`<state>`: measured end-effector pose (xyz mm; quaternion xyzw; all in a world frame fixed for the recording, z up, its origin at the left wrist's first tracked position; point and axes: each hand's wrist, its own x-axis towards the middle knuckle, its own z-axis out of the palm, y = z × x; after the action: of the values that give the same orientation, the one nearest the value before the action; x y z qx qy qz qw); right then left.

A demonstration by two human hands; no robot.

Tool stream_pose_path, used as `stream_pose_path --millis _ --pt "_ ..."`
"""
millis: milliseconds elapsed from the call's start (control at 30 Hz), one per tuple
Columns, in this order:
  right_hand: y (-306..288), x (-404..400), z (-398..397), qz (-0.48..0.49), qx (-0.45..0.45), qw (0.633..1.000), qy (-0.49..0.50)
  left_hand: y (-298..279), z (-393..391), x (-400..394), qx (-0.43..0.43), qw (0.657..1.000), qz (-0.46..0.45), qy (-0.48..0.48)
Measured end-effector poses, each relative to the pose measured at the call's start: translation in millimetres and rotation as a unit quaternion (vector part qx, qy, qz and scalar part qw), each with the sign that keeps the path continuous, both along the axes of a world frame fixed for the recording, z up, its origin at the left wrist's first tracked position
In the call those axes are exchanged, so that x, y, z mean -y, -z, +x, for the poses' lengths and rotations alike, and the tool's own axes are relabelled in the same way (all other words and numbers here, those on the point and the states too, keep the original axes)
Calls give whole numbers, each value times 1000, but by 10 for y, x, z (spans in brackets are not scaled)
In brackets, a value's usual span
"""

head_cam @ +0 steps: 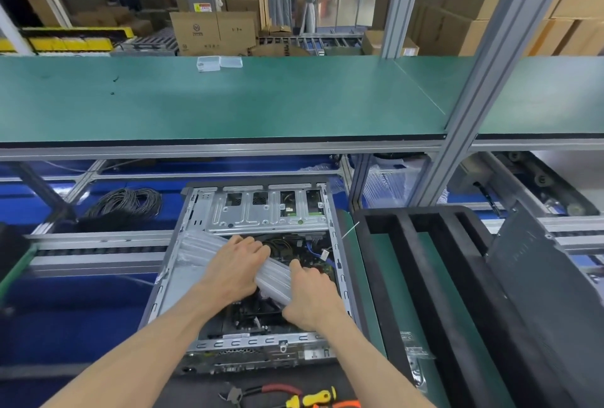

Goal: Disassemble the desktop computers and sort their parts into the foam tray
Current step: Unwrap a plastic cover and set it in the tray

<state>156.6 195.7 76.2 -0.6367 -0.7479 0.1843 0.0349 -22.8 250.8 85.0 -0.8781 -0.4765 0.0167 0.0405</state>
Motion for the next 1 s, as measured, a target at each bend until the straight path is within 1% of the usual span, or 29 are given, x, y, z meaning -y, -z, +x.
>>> stream_pose_path --millis 400,633,733,900,933,1000 --pt "44 2 42 53 -39 998 -15 -187 -17 110 31 998 29 50" --pt "67 2 59 34 -59 998 -15 -280 -26 163 31 997 23 72" --pt "64 -5 64 36 -77 996 -16 -379 -20 160 21 994 33 97" --pt "39 14 87 66 -94 993 -20 -549 6 224 -14 995 21 101" --pt "23 20 84 76 -103 992 -16 -596 13 237 -15 992 40 116" --pt "-13 43 69 108 -156 982 25 -796 109 200 -15 979 120 166"
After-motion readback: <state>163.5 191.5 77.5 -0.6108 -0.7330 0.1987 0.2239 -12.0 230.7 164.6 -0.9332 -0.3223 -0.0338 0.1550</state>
